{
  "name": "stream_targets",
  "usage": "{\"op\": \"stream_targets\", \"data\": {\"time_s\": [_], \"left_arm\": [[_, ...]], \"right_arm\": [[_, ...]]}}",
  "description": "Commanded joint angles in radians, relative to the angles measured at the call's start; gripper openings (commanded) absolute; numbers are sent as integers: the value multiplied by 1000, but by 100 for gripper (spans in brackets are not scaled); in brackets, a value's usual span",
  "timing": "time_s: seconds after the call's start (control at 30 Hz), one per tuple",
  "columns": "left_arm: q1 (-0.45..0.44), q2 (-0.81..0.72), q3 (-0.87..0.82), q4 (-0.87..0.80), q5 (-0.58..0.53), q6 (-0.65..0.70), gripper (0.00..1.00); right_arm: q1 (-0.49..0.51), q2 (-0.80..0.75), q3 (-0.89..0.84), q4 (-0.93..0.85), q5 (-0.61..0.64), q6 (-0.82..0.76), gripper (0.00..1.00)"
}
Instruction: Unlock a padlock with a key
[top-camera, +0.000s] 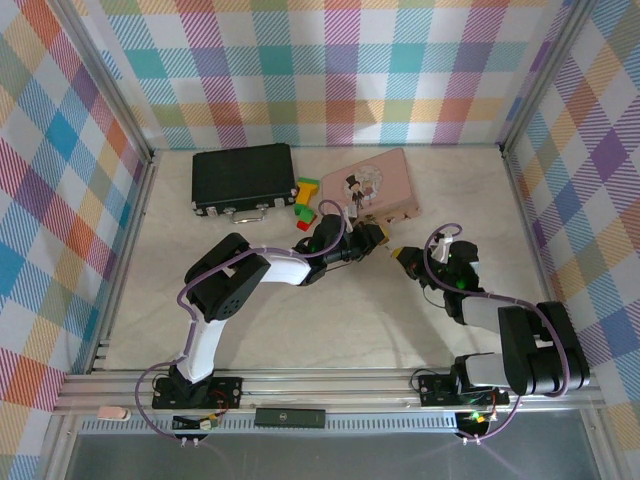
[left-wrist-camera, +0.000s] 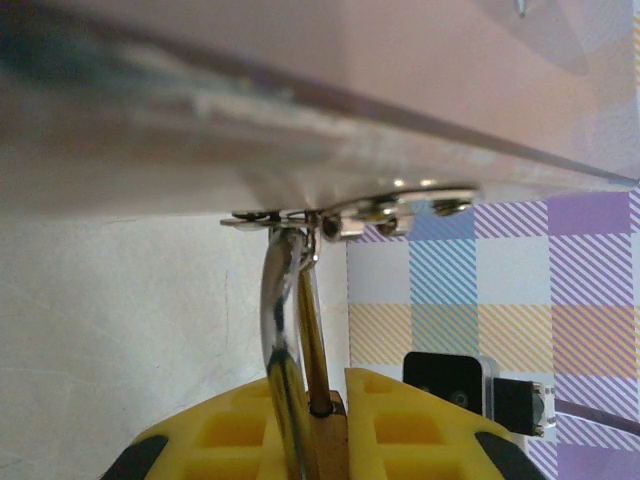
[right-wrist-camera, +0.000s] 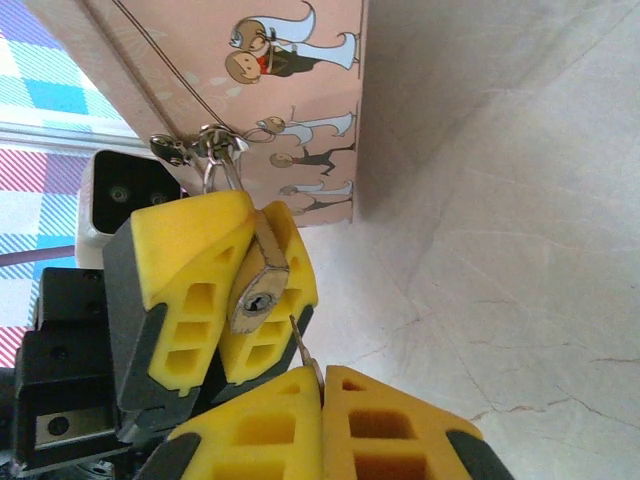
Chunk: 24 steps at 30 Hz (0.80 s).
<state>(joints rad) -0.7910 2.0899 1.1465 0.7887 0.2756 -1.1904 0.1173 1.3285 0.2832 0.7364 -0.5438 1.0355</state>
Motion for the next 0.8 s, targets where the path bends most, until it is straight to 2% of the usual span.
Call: {"op": "stream_targets", "data": {"time_s": [0.0, 0.77], "left_arm": [[-6, -2, 16, 98, -6, -20, 0], [-19, 4, 22, 109, -13, -43, 0]], "right_arm": [[1, -12, 20, 51, -14, 7, 0], [28, 27, 22, 166, 18, 55, 0]]}}
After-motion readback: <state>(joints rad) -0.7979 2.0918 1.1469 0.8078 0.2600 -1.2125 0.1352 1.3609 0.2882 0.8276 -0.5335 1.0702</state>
